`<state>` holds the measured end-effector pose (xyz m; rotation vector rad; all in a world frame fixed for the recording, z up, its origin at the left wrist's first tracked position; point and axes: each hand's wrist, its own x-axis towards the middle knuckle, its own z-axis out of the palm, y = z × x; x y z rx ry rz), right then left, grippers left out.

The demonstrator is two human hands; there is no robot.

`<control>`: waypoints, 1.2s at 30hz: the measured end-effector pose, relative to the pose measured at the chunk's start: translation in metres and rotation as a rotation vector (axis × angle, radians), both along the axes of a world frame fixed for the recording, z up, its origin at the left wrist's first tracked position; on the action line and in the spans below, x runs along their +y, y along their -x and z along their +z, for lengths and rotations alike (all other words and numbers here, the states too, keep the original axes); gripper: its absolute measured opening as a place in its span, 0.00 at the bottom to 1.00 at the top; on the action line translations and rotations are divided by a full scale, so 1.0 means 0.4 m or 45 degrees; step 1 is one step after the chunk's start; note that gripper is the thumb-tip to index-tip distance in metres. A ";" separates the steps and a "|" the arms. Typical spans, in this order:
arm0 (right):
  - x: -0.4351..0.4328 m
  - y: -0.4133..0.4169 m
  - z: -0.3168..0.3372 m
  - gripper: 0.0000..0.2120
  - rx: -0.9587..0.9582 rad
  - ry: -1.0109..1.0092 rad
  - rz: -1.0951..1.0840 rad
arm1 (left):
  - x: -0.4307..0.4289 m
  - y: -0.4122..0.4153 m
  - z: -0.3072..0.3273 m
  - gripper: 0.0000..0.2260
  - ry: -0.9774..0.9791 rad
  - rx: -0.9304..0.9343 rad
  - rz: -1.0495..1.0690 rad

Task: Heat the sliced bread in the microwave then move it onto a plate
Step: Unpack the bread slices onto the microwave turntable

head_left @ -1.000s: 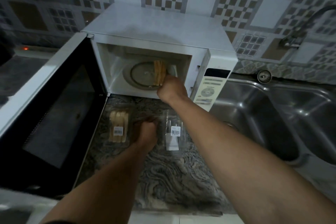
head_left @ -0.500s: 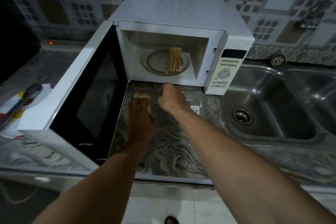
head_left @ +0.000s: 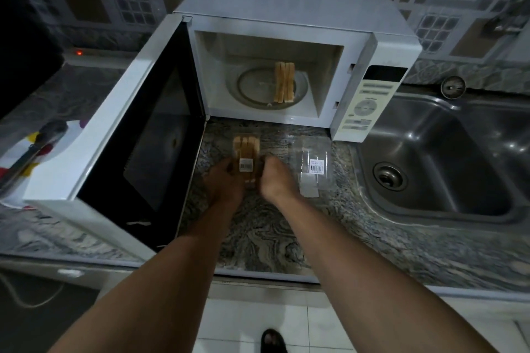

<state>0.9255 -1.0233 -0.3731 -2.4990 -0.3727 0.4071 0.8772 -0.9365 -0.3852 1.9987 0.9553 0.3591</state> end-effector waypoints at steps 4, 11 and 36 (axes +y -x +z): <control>-0.019 0.007 -0.011 0.11 -0.025 -0.010 -0.011 | 0.019 -0.009 -0.020 0.14 0.096 -0.032 -0.004; -0.029 0.047 -0.013 0.21 -0.258 0.115 0.056 | 0.081 -0.036 -0.189 0.12 0.326 -0.071 0.139; -0.033 0.062 0.004 0.19 -0.353 0.261 0.454 | 0.020 0.034 -0.093 0.14 0.709 -0.263 0.187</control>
